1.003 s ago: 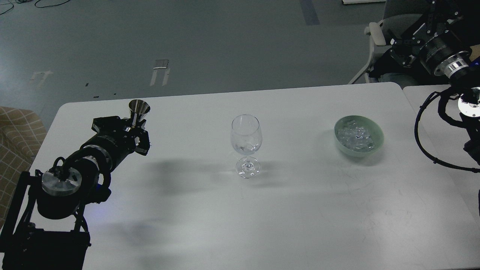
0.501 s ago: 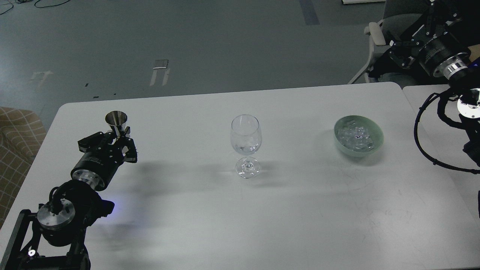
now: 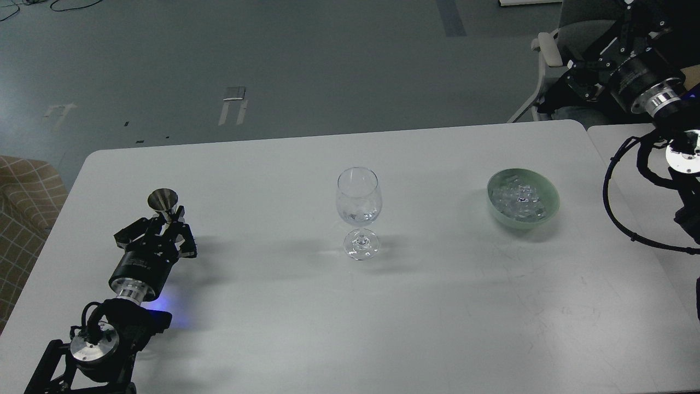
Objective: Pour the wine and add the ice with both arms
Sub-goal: 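Bring the jigger upright back down near its starting spot, then lower the jigger onto the table and open the left gripper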
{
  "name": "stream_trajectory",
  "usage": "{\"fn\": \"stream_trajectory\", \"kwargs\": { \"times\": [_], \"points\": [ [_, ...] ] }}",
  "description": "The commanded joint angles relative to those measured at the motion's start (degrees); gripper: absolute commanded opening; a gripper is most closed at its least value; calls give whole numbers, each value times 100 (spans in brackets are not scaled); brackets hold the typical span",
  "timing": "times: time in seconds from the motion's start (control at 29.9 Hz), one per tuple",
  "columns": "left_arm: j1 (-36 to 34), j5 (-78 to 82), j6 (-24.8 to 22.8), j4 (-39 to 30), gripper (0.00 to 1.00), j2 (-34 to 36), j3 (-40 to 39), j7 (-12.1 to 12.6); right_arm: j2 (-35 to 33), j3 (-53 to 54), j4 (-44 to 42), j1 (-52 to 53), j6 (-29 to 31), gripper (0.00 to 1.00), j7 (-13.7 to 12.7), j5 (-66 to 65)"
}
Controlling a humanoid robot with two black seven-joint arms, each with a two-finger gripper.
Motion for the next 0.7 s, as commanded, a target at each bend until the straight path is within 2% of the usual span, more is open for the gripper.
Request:
{"fn": "stream_trajectory", "kwargs": {
  "times": [0.0,0.23,0.5,0.67],
  "points": [
    [-115,-142,24,59,0,10,-8,-8,5,0,-1,-1,0,100,0,-9],
    [-353,-150,244,225,0,19,-8,-34,5,0,-1,-1,0,100,0,-9],
    [-546,-142,947,261,0,186,-16,-209,5,0,-1,-9,0,100,8,-1],
    [-546,-150,965,270,0,186,-25,-289,13,0,-1,-18,0,100,8,-9]
  ]
}}
